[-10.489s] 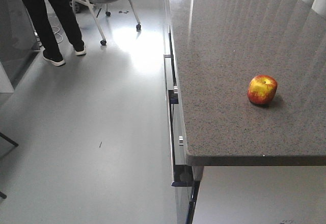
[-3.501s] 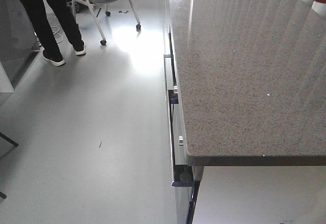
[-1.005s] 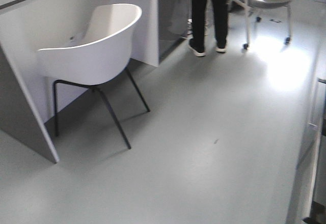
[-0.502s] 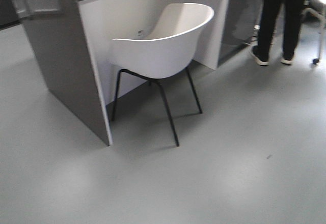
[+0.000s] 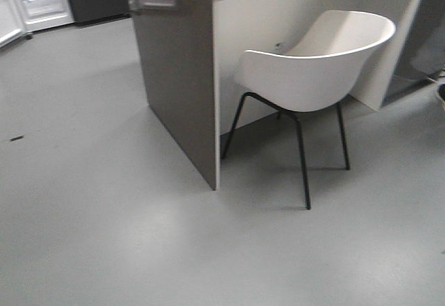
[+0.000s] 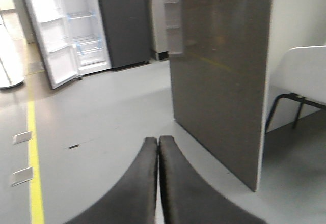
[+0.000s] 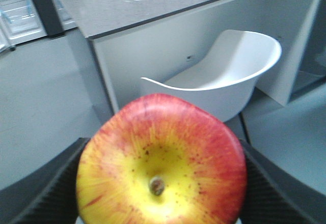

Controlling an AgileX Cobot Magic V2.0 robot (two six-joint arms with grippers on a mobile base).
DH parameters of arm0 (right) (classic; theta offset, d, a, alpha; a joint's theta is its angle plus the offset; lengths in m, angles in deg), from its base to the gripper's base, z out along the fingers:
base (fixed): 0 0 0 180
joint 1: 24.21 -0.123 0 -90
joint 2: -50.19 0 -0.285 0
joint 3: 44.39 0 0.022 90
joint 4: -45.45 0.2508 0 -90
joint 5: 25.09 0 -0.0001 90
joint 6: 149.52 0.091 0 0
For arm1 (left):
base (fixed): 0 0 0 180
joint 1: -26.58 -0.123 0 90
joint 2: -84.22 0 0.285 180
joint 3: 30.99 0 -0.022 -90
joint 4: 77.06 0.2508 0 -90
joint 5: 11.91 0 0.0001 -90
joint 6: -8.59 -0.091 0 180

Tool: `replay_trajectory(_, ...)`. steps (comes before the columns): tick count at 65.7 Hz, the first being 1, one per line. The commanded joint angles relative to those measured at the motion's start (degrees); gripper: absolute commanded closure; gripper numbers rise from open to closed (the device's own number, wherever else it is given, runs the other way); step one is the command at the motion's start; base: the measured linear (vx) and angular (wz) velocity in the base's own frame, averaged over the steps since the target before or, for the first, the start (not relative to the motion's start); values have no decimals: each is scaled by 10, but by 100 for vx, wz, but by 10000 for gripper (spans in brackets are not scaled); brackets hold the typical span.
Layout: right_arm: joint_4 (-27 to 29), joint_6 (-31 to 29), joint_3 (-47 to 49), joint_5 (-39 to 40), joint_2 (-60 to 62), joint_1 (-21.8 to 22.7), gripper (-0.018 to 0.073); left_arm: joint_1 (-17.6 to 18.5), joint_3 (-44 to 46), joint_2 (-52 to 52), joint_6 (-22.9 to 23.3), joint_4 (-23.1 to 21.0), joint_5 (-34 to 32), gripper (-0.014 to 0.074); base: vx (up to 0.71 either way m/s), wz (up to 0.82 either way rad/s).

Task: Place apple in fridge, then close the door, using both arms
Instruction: 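Drive the base away from the countertop holding the apple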

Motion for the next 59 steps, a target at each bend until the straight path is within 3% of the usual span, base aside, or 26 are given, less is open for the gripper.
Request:
replay_trajectory(1,-1,-6,19,46,16,1,363,3,10,-8,0,-5,-39,602,-2,41)
replay_trajectory(59,-1,-6,19,46,16,1,363,3,10,-8,0,-5,-39,602,1,41)
